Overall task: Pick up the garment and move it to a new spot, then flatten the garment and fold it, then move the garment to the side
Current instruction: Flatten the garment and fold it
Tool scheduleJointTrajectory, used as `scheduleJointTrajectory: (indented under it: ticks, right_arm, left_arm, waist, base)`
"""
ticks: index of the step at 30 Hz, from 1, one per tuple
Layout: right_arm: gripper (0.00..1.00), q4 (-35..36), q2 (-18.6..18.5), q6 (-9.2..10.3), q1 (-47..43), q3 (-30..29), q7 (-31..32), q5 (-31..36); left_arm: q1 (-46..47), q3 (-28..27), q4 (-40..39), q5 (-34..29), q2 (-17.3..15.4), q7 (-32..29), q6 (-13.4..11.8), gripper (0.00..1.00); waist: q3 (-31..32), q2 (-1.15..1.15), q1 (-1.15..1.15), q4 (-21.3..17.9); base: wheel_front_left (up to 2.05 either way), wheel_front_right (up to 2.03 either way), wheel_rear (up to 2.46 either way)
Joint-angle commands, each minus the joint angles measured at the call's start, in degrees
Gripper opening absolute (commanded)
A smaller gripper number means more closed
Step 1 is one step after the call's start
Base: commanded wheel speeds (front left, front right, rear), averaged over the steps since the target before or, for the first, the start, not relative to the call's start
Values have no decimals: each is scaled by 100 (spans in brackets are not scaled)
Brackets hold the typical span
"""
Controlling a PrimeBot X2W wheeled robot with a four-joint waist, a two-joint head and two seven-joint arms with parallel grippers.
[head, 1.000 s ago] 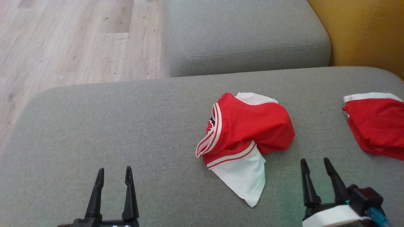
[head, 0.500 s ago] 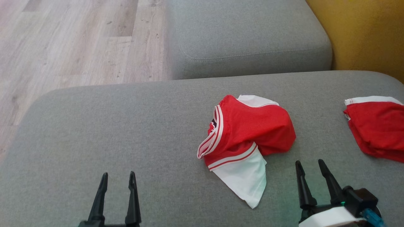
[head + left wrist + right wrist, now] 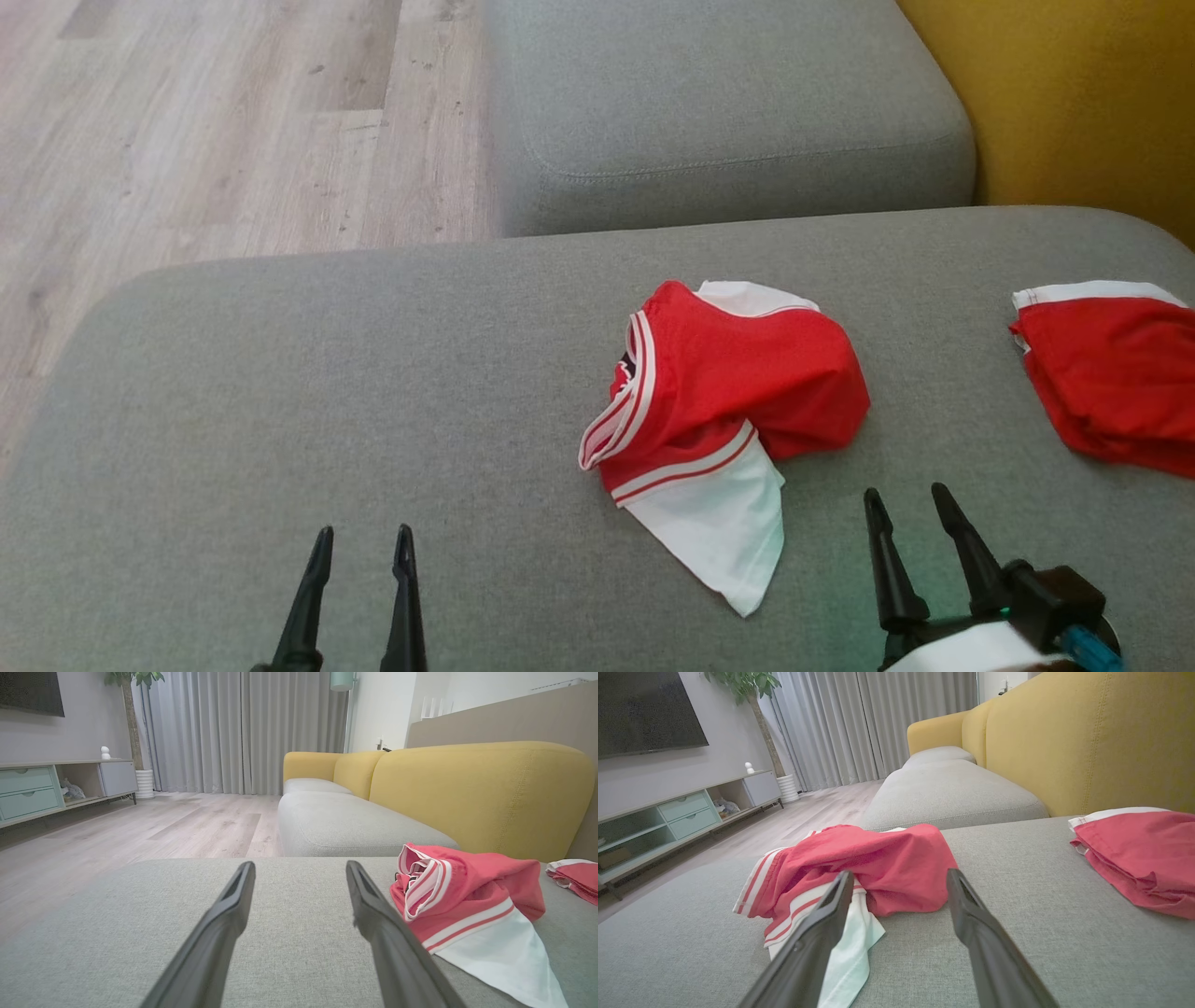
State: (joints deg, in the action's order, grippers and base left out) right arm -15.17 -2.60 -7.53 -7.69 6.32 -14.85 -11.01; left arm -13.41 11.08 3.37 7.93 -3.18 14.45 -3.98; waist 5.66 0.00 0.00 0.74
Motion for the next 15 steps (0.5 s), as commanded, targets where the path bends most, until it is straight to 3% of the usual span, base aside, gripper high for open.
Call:
scheduleJointTrajectory:
  ticks: [1,15]
  right_arm:
    - [100,161,-32,4,190,148,-15,37]
    - [100,157,-55,4,222,193,-15,32]
  left_arm:
    - [206,-139,-153,-43,30,54,1,100]
    - [266,-38,-38,-52,30,55,66,100]
  waist:
    - [-7,0,0,-4]
    - [-78,0,0,-39]
  base:
    - [0,0,0]
    - [0,0,0]
